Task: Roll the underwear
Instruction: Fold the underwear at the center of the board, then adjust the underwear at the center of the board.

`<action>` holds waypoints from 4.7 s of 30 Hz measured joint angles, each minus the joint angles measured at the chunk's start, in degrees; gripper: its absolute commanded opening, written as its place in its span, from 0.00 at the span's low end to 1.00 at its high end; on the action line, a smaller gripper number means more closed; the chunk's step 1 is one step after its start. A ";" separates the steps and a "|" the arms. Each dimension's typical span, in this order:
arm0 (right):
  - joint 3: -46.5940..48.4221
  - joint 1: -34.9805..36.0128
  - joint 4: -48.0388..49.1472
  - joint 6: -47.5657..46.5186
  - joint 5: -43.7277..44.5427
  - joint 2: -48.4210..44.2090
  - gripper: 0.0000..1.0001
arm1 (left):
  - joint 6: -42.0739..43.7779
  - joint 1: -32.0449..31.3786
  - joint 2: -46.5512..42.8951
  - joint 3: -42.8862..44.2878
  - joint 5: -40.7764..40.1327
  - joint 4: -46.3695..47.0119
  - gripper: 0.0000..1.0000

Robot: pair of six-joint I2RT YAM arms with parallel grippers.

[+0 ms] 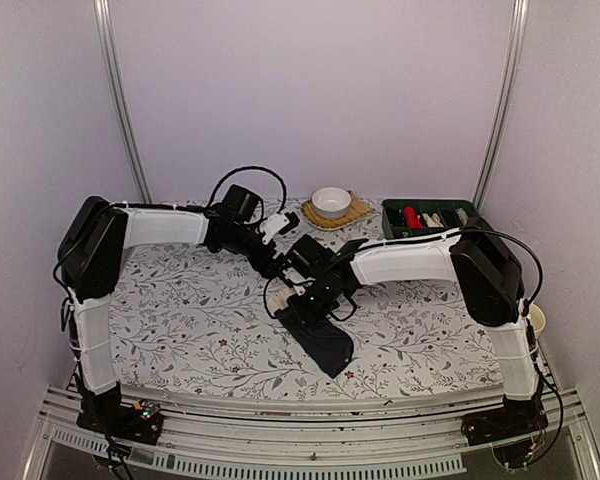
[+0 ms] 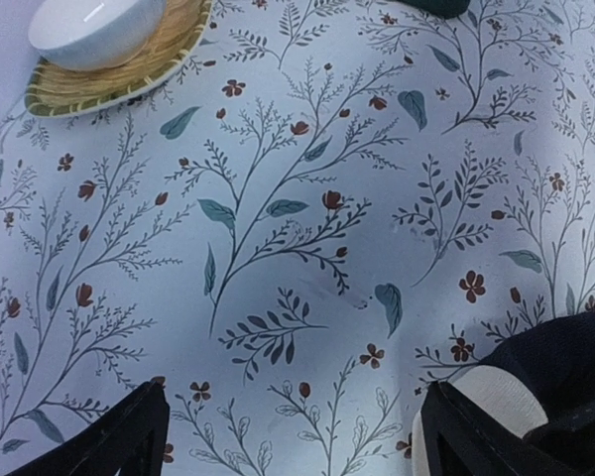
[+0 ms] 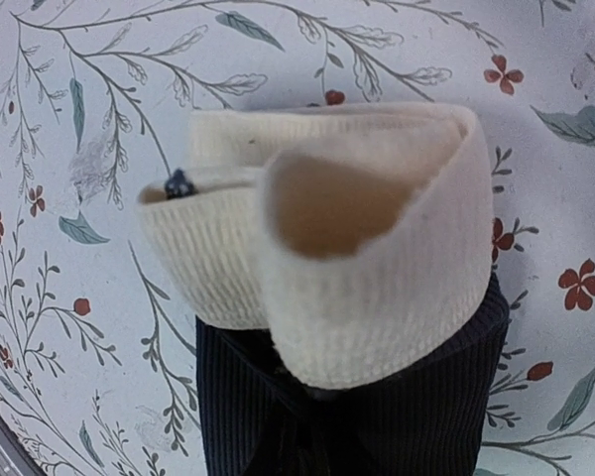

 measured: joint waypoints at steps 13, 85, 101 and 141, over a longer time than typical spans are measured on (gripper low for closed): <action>0.15 0.50 -0.70 -0.22 0.31 -0.09 0.28 | -0.85 -0.39 1.60 1.66 1.73 -3.32 0.90; -8.37 -1.03 7.02 -1.86 23.34 -14.16 0.11 | -5.53 7.15 -8.17 -8.74 8.28 7.91 0.87; -6.43 0.00 9.88 -3.96 19.30 -6.51 0.09 | -4.61 8.22 -7.98 -10.95 4.00 7.48 0.82; -5.27 1.27 13.42 -5.44 12.87 -0.92 0.04 | -9.44 4.59 5.68 -0.70 16.87 -3.98 0.70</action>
